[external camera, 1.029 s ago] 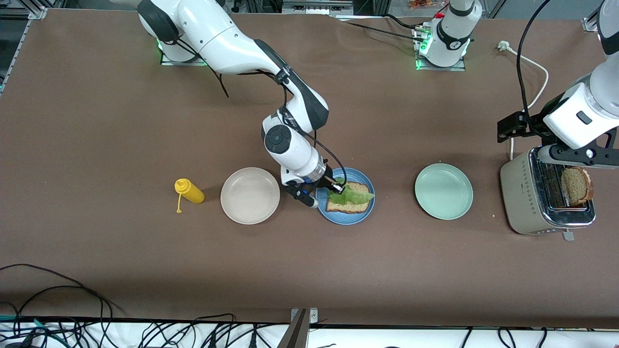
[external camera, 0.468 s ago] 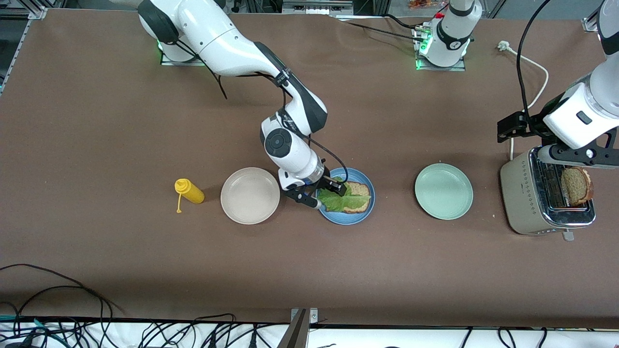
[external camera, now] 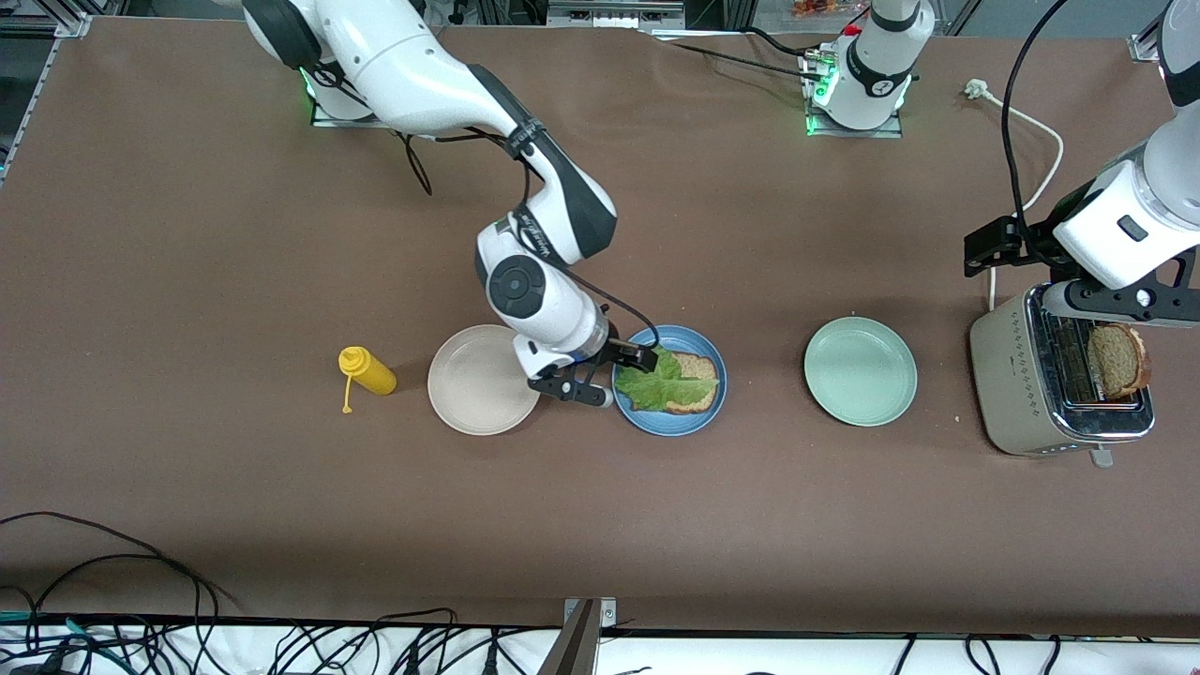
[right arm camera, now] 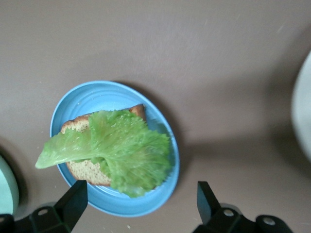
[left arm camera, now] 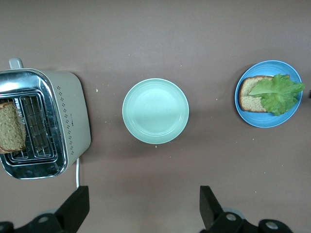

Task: Make sandwich in blue plate with both arms
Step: 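Move the right gripper back toward the yellow mustard bottle, then lower the open right gripper around the mustard bottle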

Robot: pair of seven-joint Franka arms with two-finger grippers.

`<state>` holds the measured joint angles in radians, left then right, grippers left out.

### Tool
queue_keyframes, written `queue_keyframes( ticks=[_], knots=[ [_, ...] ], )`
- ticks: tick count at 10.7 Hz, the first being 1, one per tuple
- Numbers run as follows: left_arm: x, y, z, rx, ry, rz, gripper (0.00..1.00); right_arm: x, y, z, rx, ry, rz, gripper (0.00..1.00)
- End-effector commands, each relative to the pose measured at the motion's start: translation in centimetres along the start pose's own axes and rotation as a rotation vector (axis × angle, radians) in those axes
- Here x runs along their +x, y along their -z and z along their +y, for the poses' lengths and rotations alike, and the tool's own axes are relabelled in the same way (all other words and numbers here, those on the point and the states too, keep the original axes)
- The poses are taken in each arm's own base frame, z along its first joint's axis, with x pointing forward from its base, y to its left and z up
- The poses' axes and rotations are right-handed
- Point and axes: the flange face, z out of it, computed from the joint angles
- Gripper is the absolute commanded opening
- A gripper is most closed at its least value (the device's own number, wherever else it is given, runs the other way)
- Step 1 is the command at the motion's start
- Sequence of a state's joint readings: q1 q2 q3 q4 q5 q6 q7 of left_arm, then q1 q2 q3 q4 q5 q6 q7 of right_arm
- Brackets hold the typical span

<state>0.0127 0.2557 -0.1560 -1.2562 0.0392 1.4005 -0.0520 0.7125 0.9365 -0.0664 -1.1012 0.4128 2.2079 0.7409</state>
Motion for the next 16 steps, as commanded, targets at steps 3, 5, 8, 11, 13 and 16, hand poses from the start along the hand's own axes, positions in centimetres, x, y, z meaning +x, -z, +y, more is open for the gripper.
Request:
queue_keyframes(
  ticks=[3, 5, 8, 11, 13, 16],
  knots=[
    [-0.4, 0.7, -0.2, 0.016, -0.003, 0.000, 1.00, 3.5, 11.4, 7.3, -0.074, 0.305, -0.138, 1.00],
    [-0.4, 0.7, -0.2, 0.015, -0.004, 0.000, 1.00, 4.4, 14.1, 10.7, -0.082, 0.421, -0.165, 1.00],
    [-0.4, 0.7, -0.2, 0.016, -0.003, 0.000, 1.00, 6.3, 17.6, 17.0, -0.076, 0.634, -0.202, 1.00],
    [-0.4, 0.7, -0.2, 0.016, -0.003, 0.000, 1.00, 9.2, 21.0, 23.1, -0.046, 0.822, -0.254, 1.00],
    [-0.4, 0.7, -0.2, 0.015, -0.004, 0.000, 1.00, 11.0, 22.5, 26.4, -0.048, 0.923, -0.259, 1.00],
    [-0.4, 0.7, -0.1, 0.016, -0.005, 0.000, 1.00, 13.1, 23.7, 30.5, -0.034, 1.118, -0.257, 1.00]
  ],
)
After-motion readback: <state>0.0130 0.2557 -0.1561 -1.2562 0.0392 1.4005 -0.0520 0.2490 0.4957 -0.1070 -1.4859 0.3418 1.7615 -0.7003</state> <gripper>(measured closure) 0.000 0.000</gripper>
